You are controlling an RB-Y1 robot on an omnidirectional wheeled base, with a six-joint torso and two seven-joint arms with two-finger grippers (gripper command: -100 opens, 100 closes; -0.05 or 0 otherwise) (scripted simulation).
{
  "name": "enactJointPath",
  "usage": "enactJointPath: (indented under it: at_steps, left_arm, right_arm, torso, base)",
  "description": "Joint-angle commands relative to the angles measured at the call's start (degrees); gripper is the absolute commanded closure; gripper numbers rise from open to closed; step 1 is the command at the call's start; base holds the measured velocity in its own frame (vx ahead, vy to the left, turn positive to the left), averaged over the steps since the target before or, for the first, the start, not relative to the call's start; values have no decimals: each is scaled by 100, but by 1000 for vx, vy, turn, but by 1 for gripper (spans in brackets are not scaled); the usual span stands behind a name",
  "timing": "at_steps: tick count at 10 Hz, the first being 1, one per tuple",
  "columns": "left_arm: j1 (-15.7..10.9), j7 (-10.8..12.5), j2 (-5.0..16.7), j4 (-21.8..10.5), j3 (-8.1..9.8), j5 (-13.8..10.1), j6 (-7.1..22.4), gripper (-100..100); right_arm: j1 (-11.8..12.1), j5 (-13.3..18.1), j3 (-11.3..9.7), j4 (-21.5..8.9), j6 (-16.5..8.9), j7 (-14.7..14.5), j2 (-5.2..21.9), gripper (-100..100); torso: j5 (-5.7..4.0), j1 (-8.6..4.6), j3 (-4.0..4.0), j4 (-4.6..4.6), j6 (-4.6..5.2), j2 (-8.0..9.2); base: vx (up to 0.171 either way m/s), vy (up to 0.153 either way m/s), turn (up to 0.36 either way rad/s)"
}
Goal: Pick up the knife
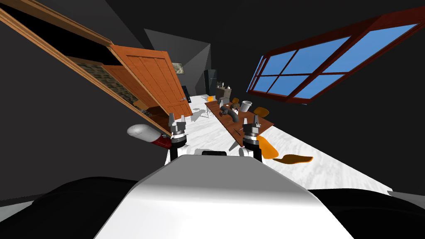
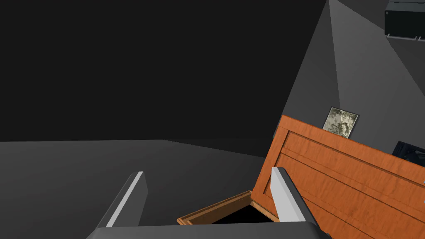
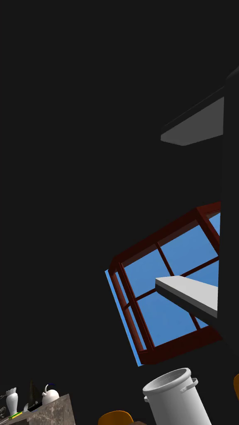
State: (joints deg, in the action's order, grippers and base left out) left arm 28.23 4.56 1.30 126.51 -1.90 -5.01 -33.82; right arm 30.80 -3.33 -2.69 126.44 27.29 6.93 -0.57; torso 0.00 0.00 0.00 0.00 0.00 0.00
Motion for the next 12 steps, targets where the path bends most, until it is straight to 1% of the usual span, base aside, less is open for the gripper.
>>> enactJointPath:
  at_steps: [1,3,6,7,9,10,11,12]
  left_arm:
    - [0,0,0,0,0,0,0,0]
    - [0,0,0,0,0,0,0,0]
    - [1,0,0,0,0,0,0,0]
    - [1,0,0,0,0,0,0,0]
    - [1,0,0,0,0,0,0,0]
    - [1,0,0,0,0,0,0,0]
    - [1,0,0,0,0,0,0,0]
    - [1,0,0,0,0,0,0,0]
  right_arm:
    - [-18,-46,22,-48,-98,19,193,-100]
    - [-59,-155,76,-155,-326,63,469,-100]
    - [-155,-423,210,-400,-803,165,843,-100]
    - [-155,-423,210,-400,-876,165,843,-100]
    - [-236,-662,329,-603,-1264,253,1060,-100]
    - [-236,-662,329,-603,-1354,253,1060,-100]
    - [-281,-796,396,-713,-1520,301,1162,-100]
    - [-281,-796,396,-713,-1620,301,1162,-100]
  torso:
    - [0,0,0,0,0,0]
    - [0,2,-7,-3,0,-13]
    - [1,8,-17,-7,0,-30]
    - [2,11,-22,-8,0,-39]
    - [2,8,-18,-7,0,-31]
    - [2,8,-20,-8,1,-33]
    - [2,10,-18,-7,-1,-31]
    - [2,10,-19,-7,0,-32]
  base:
    - [18,6,-16]
    - [45,18,-25]
    - [84,29,-41]
    - [81,27,-18]
    - [80,29,-48]
    - [74,32,-26]
    - [78,30,-35]
    - [62,26,-22]
